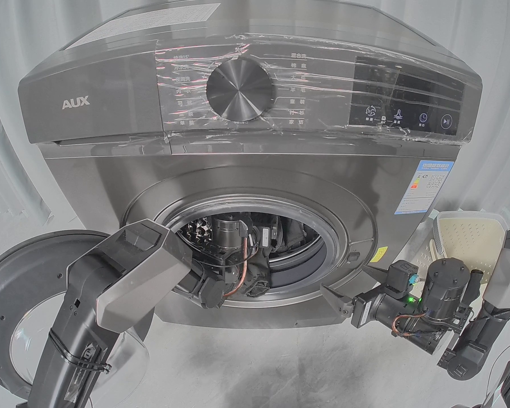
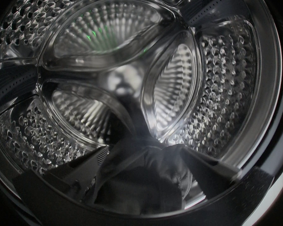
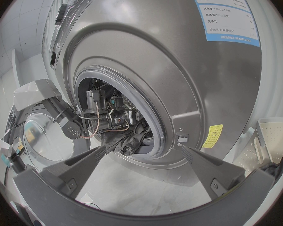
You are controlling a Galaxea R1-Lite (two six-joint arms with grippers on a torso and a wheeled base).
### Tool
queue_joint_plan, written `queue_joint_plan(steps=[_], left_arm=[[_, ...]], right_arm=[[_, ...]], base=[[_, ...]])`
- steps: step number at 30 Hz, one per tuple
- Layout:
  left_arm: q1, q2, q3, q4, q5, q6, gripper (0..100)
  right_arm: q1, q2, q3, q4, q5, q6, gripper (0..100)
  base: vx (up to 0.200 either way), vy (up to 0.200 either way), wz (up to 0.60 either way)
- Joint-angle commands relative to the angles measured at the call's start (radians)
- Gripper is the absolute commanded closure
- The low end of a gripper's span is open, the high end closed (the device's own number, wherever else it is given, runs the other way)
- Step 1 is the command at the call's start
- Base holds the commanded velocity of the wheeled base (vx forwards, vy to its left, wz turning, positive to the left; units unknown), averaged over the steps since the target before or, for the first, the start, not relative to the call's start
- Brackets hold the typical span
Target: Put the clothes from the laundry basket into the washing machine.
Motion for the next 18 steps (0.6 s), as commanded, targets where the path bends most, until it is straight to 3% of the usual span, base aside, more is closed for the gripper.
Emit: queue_joint_plan(steps=[1, 7, 11, 18], left_arm=[[-0.024, -0.123, 0.181, 0.035, -0.001, 0.013, 0], [-0.038, -0.237, 0.327, 0.13, -0.02, 0.031, 0], [-0.037, -0.243, 0.395, 0.133, -0.021, 0.06, 0], [-0.034, -0.195, 0.445, 0.118, -0.046, 0.07, 0]], right_arm=[[-0.001, 0.001, -0.003, -0.001, 0.0, 0.0, 0], [0.004, 0.001, -0.003, -0.001, 0.0, 0.0, 0], [0.004, 0.002, -0.004, -0.001, 0.0, 0.0, 0], [0.004, 0.002, -0.004, -0.001, 0.0, 0.0, 0]], base=[[0.0, 0.0, 0.0], [0.0, 0.0, 0.0], [0.0, 0.0, 0.0], [0.0, 0.0, 0.0]])
